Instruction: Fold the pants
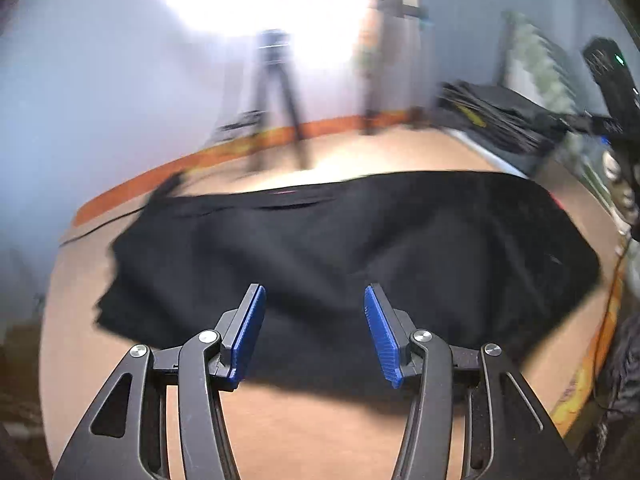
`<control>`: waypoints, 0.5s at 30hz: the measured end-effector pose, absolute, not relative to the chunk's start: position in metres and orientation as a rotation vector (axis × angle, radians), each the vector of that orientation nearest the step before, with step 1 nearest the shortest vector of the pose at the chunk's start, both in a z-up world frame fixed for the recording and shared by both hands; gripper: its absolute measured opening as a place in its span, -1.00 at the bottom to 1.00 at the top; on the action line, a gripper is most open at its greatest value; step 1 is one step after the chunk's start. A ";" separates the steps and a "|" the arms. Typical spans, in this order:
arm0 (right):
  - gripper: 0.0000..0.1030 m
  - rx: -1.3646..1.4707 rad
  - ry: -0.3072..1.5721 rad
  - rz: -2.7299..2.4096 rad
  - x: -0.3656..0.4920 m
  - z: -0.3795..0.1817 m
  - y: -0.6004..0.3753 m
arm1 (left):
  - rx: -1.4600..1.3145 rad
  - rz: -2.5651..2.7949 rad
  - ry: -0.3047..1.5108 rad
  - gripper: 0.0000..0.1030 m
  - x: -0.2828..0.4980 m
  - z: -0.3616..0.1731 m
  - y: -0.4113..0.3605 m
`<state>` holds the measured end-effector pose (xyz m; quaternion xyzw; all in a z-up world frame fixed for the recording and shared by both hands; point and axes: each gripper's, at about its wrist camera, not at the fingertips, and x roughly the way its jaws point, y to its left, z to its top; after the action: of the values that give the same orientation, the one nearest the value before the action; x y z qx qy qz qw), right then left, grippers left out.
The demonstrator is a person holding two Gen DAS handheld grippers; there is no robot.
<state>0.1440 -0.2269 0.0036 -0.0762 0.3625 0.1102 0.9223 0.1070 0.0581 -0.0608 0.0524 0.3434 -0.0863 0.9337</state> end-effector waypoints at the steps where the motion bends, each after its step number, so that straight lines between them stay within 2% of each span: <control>1: 0.19 -0.183 0.749 0.248 0.152 0.001 -0.218 | 0.091 -0.152 0.703 -0.02 0.107 -0.061 0.071; 3: 0.26 -0.221 0.757 0.279 0.168 -0.005 -0.203 | 0.055 -0.110 0.709 -0.02 0.109 -0.064 0.094; 10: 0.26 -0.272 0.868 0.360 0.228 -0.040 -0.167 | -0.100 0.016 0.735 -0.02 0.116 -0.079 0.173; 15: 0.13 -0.343 0.974 0.427 0.230 -0.068 -0.141 | -0.159 0.080 0.772 -0.02 0.120 -0.094 0.208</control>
<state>0.2303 -0.1410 -0.0679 -0.1627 0.4621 0.2026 0.8479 0.1197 0.2084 -0.0945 -0.0773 0.3758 0.0389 0.9227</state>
